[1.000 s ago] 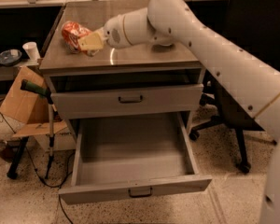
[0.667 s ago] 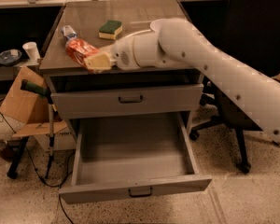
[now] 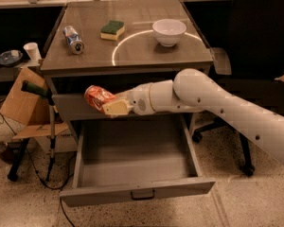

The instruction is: Place coke can into middle drawer

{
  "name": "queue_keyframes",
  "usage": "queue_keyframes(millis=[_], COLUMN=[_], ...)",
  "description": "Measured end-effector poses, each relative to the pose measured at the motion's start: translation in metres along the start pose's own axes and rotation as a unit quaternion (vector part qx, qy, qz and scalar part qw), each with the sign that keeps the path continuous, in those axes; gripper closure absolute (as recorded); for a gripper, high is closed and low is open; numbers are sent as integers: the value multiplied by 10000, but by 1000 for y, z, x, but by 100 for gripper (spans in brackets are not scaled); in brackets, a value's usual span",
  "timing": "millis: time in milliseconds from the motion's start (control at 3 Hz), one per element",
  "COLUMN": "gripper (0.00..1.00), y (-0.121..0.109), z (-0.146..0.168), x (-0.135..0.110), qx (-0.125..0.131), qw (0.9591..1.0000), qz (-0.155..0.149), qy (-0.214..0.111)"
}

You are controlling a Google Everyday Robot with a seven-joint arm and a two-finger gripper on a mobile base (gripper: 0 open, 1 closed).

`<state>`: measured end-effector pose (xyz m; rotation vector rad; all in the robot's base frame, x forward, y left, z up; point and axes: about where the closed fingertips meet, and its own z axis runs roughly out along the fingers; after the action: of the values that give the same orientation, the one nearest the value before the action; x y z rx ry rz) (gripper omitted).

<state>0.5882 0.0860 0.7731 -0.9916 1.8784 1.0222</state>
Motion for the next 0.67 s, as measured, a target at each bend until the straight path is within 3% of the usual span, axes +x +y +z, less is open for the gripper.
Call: queue_keyframes(millis=[333, 667], gripper=[100, 100], y=[-10, -18], z=[27, 87], x=[46, 88], qx=[-107, -325], qw=[9991, 9953], qz=[269, 509], qy=[320, 760])
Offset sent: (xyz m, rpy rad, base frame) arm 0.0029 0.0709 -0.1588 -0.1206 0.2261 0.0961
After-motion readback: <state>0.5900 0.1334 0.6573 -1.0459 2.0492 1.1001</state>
